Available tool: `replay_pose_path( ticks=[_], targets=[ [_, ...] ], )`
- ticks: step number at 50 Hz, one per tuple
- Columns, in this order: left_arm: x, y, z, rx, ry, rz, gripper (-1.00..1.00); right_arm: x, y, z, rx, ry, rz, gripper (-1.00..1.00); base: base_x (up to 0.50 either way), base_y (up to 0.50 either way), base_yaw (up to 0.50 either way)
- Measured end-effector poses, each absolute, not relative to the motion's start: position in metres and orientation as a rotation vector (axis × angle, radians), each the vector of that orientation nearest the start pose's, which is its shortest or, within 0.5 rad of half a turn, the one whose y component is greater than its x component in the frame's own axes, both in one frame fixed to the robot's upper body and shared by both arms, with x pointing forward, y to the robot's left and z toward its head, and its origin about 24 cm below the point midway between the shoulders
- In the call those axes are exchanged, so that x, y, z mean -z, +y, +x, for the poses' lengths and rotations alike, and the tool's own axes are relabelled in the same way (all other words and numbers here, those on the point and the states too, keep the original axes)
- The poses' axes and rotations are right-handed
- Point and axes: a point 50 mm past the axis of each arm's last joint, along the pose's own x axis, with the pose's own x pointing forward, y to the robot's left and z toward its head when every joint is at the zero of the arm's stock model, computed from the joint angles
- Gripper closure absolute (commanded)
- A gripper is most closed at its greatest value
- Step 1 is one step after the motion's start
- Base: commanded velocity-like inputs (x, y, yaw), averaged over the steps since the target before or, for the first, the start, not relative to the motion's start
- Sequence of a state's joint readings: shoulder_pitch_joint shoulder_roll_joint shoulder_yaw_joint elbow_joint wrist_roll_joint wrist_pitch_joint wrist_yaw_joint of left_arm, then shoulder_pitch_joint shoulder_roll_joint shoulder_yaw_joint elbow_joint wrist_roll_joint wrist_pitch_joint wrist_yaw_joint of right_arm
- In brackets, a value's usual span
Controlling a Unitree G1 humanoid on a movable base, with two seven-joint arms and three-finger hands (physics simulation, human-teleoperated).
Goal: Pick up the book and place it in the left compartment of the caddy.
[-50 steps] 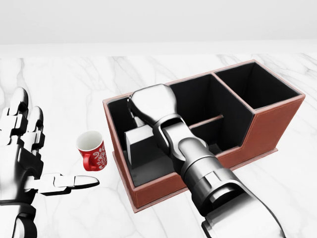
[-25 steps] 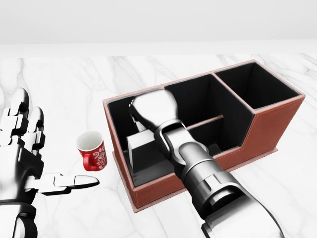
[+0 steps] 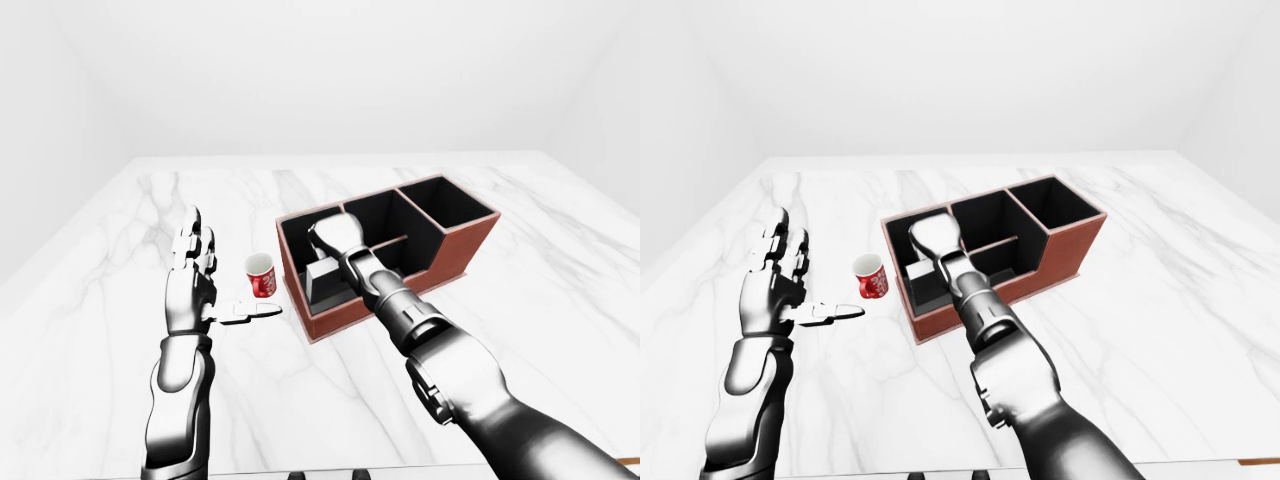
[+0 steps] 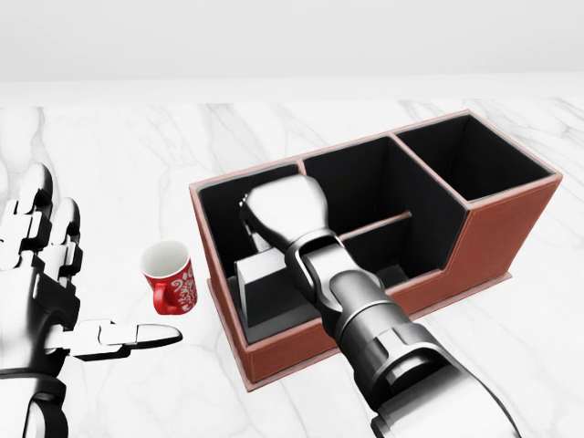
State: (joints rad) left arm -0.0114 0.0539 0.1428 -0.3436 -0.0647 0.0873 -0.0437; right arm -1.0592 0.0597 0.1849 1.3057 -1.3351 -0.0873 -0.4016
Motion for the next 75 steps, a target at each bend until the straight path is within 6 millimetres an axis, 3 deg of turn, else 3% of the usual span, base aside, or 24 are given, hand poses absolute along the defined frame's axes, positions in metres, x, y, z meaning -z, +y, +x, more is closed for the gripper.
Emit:
replay_pose_path(
  ticks=[16,43,47,48,75],
  targets=[
    [-0.1176,0.1866,0.2453,-0.075,-0.273,0.013,-1.00,-0.0946,-0.0299,0.3845,-0.251,-0.390,-1.535,1.00,0.00,0.00,0.00],
    [-0.1229,0.1870,0.2448,-0.075,-0.296,0.016,-1.00,-0.0959,-0.0281,0.3841,-0.242,-0.415,-1.545,0.62,0.00,0.00,0.00],
    [-0.1240,0.1871,0.2449,-0.075,-0.301,0.016,-1.00,-0.0958,-0.0280,0.3840,-0.242,-0.414,-1.544,0.55,0.00,0.00,0.00],
    [-0.1242,0.1871,0.2450,-0.075,-0.302,0.016,-1.00,-0.0957,-0.0280,0.3840,-0.243,-0.414,-1.544,0.43,0.00,0.00,0.00],
    [-0.1258,0.1866,0.2456,-0.074,-0.308,0.017,-1.00,-0.0935,-0.0283,0.3832,-0.249,-0.407,-1.543,0.36,0.00,0.00,0.00]
  ],
)
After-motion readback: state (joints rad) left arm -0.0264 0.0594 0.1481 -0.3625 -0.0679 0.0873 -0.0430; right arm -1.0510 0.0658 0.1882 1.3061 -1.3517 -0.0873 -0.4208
